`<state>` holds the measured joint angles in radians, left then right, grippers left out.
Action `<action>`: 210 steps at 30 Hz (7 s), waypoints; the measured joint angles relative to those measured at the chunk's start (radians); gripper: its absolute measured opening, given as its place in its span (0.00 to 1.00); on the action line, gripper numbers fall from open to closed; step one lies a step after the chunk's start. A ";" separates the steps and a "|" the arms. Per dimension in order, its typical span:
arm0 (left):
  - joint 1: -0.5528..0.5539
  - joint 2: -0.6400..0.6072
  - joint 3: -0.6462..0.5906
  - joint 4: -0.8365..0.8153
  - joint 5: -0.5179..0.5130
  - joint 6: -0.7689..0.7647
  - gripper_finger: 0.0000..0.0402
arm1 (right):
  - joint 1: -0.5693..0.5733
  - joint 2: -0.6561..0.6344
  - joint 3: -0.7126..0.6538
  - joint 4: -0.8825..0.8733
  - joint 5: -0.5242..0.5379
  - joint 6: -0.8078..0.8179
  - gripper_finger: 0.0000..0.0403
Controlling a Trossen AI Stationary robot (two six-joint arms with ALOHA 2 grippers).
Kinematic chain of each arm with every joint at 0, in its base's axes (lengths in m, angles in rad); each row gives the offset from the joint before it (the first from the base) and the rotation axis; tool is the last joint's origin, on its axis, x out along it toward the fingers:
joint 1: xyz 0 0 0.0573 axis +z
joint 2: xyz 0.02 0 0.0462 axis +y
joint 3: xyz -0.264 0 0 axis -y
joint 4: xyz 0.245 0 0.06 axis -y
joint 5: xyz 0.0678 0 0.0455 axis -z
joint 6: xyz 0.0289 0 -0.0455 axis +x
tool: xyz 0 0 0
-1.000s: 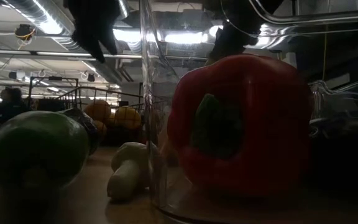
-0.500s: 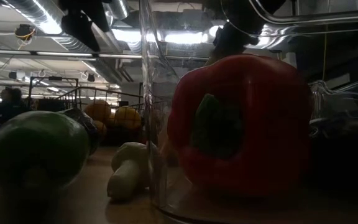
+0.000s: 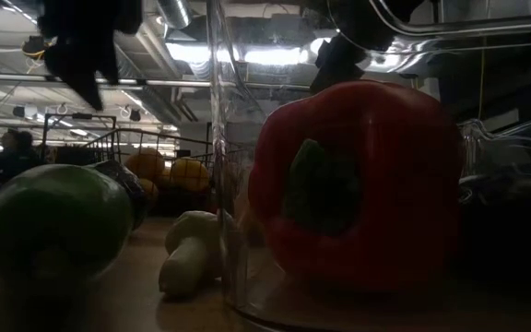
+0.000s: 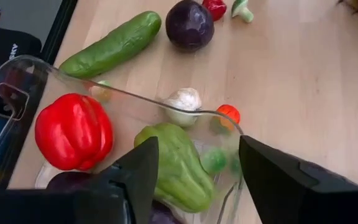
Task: Sort produce into baskets
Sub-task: Put the green mushroom into the transparent bin, then put the violet eggplant into the transparent bin
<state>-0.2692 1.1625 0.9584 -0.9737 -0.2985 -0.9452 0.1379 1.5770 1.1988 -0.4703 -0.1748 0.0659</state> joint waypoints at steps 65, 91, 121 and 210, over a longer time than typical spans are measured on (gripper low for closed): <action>-0.058 0.282 -0.314 0.704 0.020 -0.098 0.44 | -0.001 0.000 0.000 0.005 0.059 0.000 0.55; -0.008 0.310 -0.280 0.693 -0.002 0.037 0.44 | -0.001 0.000 0.000 0.006 0.059 0.000 0.55; 0.022 0.378 -0.216 0.760 0.063 0.074 0.28 | -0.001 0.000 0.000 0.020 0.059 0.000 0.55; 0.106 0.551 -0.177 1.502 0.089 0.428 0.51 | -0.261 0.137 0.000 -0.215 0.113 -0.966 0.55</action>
<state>-0.1627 1.7134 0.7815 0.5282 -0.2092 -0.5169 -0.1226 1.7137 1.1988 -0.6851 -0.0620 -0.8998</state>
